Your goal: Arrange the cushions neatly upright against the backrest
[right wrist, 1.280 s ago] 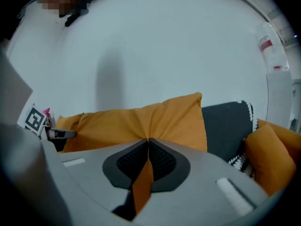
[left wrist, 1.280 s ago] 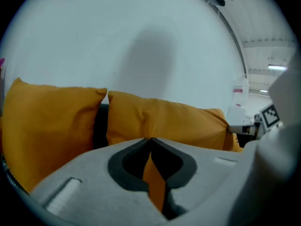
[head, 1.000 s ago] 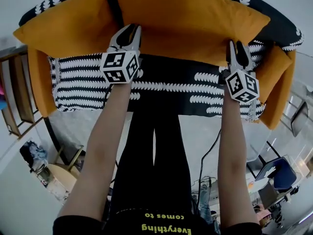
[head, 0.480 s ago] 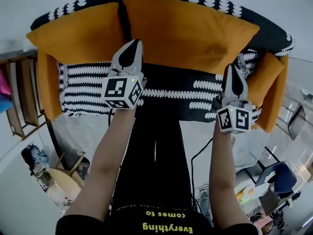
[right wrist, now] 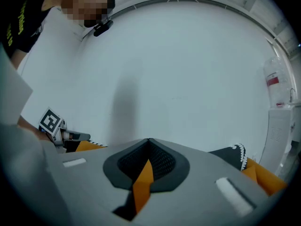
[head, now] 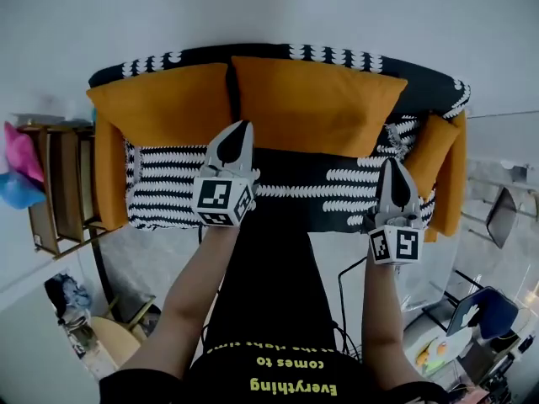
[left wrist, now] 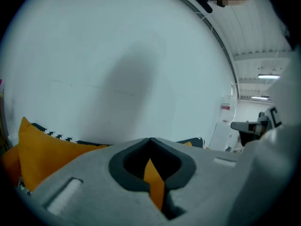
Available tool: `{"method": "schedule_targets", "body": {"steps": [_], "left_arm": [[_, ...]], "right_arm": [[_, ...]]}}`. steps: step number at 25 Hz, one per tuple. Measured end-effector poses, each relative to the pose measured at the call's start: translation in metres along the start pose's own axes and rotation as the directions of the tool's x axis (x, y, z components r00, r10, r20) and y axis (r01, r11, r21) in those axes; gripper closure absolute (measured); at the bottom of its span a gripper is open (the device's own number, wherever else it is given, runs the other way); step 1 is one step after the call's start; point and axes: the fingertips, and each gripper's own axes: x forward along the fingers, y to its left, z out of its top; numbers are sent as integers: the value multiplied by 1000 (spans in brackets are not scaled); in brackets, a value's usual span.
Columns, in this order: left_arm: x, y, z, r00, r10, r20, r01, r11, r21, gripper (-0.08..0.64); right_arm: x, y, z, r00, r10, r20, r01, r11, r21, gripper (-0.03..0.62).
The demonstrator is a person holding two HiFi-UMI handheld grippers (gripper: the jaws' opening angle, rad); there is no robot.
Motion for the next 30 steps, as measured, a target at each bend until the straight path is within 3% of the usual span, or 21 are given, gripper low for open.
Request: {"method": "schedule_targets", "body": {"steps": [9, 16, 24, 30], "left_arm": [[-63, -18, 69, 997, -55, 55, 54, 998, 25, 561], [-91, -31, 97, 994, -69, 85, 64, 996, 67, 561], [-91, -26, 107, 990, -122, 77, 121, 992, 25, 561], [-82, -20, 109, 995, -73, 70, 70, 997, 45, 561]], "right_arm": [[-25, 41, 60, 998, 40, 39, -44, 995, 90, 581], [-39, 64, 103, 992, 75, 100, -80, 996, 46, 581], [-36, 85, 114, 996, 49, 70, -52, 998, 41, 581], [-37, 69, 97, 997, 57, 47, -60, 997, 56, 581]]}}
